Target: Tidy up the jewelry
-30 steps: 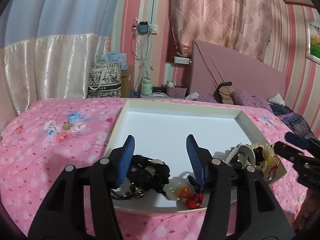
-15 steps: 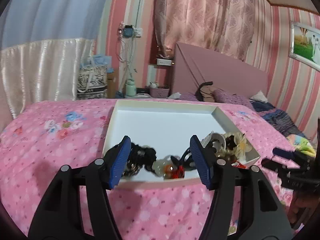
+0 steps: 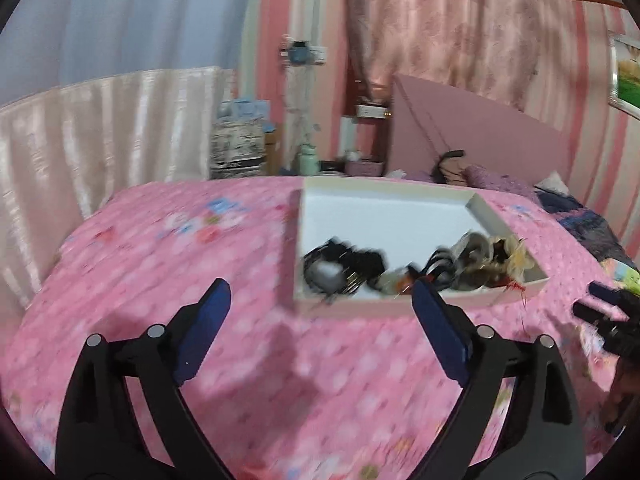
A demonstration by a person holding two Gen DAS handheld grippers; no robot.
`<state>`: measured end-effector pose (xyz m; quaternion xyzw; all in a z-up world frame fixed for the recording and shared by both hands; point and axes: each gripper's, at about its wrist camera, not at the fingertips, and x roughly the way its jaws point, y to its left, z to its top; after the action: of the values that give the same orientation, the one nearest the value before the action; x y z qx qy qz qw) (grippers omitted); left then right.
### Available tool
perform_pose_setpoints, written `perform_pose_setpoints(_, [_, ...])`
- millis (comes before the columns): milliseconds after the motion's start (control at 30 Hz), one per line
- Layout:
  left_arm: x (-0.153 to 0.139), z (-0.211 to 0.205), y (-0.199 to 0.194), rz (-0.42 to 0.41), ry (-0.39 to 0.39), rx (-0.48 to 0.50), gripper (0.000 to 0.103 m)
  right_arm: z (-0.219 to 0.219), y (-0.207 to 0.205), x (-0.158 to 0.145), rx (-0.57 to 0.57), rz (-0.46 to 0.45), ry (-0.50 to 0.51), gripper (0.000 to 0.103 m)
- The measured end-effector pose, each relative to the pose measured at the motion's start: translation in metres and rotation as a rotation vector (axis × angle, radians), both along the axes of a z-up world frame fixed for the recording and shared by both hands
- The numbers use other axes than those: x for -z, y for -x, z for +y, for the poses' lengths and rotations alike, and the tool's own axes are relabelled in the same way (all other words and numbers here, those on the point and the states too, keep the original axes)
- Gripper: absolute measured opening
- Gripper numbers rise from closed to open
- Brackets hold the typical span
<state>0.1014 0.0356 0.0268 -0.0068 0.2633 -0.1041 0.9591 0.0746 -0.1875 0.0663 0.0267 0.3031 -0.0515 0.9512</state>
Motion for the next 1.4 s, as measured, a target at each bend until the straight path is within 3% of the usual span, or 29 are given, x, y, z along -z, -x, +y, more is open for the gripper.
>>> perform_pose_setpoints(133, [0.002,0.012,0.033,-0.065,-0.003,-0.006,0.098,0.005,-0.001,-0.008,0.005,-0.031,0.013,0.082])
perform_pose_setpoints(267, [0.006,0.012,0.047,-0.062,-0.006,0.007,0.098,0.011,-0.003,-0.014,0.004,-0.029,0.006,0.082])
perform_pose_setpoints(367, [0.01,0.007,0.06,-0.061,-0.033,0.019,0.1,0.025,0.022,-0.013,-0.026,-0.052,-0.014,0.082])
perform_pose_setpoints(500, [0.01,0.004,0.085,-0.095,-0.077,0.011,0.1,0.036,0.06,-0.006,-0.019,-0.096,0.002,0.097])
perform_pose_setpoints(600, [0.01,0.003,0.098,-0.108,-0.095,-0.034,0.1,0.04,0.075,-0.001,0.004,-0.117,0.039,0.101])
perform_pose_setpoints(800, [0.015,-0.01,0.097,-0.126,-0.09,-0.075,0.1,0.028,0.078,0.002,0.046,-0.15,0.004,0.101])
perform_pose_setpoints(933, [0.02,-0.015,0.095,-0.125,-0.096,-0.076,0.1,0.034,0.08,0.003,0.047,-0.159,0.034,0.101])
perform_pose_setpoints(1400, [0.016,-0.015,0.106,-0.188,-0.104,-0.117,0.1,0.037,0.074,0.005,0.073,-0.123,0.067,0.101])
